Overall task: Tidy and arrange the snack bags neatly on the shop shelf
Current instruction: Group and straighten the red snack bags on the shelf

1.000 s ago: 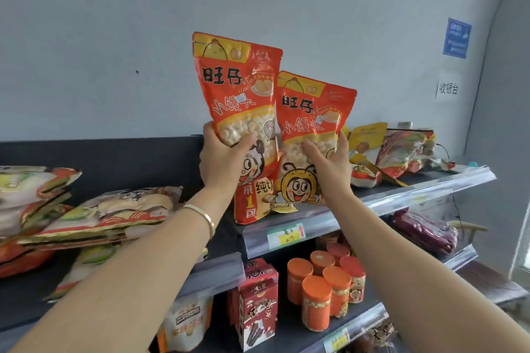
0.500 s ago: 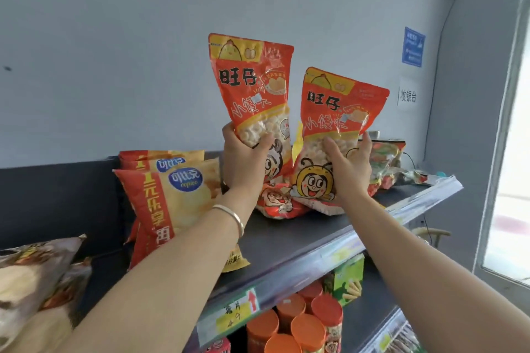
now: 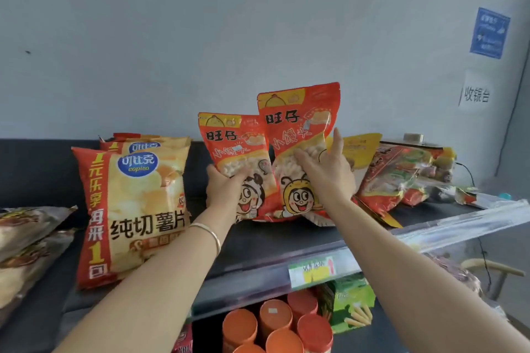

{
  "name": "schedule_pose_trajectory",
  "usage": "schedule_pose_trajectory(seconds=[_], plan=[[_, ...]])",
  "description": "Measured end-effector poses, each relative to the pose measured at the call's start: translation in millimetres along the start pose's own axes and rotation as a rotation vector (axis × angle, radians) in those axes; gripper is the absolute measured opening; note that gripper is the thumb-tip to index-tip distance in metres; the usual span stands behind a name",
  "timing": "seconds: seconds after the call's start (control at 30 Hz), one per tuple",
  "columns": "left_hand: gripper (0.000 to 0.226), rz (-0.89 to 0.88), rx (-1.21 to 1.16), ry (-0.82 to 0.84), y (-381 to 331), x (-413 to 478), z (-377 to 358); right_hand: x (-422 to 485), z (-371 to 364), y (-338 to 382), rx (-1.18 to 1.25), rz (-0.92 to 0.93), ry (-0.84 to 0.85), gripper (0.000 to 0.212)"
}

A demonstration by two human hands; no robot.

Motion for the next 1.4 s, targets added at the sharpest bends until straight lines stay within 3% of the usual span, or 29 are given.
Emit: schedule_pose_trajectory(seconds=[0.43, 0.5, 0.67, 0.97, 1.1, 1.23, 1.4], plan=[[0.044, -0.058, 0.172, -0.04, 3.7, -20.7, -6.0, 19.6, -8.5, -37.0, 0.057, -0.011, 0.153, 0.09], [0.045, -0.033, 0.219, 0.006, 3.4, -15.8, -8.7, 20.4, -10.3, -37.3, 0.041, -0.002, 0.173, 0.09], [0.074, 0.145, 0.153, 0.055, 17.5, -7.0, -4.2, 24.0, -5.7, -42.0, 0.119, -0.046, 0.152, 0.086], [0.07, 0.169, 0.081, 0.079, 29.2, 3.1, -9.9, 32.4, -15.5, -45.8, 0.029, -0.089, 0.11, 0.083], [0.061, -0.005, 0.322, 0.012, 16.8, 15.3, -7.9, 19.4, -34.0, -41.4, 0.033, -0.065, 0.11, 0.082], [0.069, -0.156, 0.653, -0.114, 9.6, 25.8, -5.0, 10.9, -53.0, -30.0, -0.012, -0.026, 0.127, 0.073], [0.049, -0.193, 0.922, -0.133, 14.2, 34.9, -7.6, 7.5, -67.1, -23.8, -0.139, 0.032, 0.284, 0.069]])
Point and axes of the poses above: each hand's wrist, its own x-axis towards the middle knuckle, its own z-axis out of the back of the hand, y = z × x, the point moved 6 cm from there along x, towards the middle knuckle, and after that the axes turned 3 degrees about -z, right-handed, at the moved point
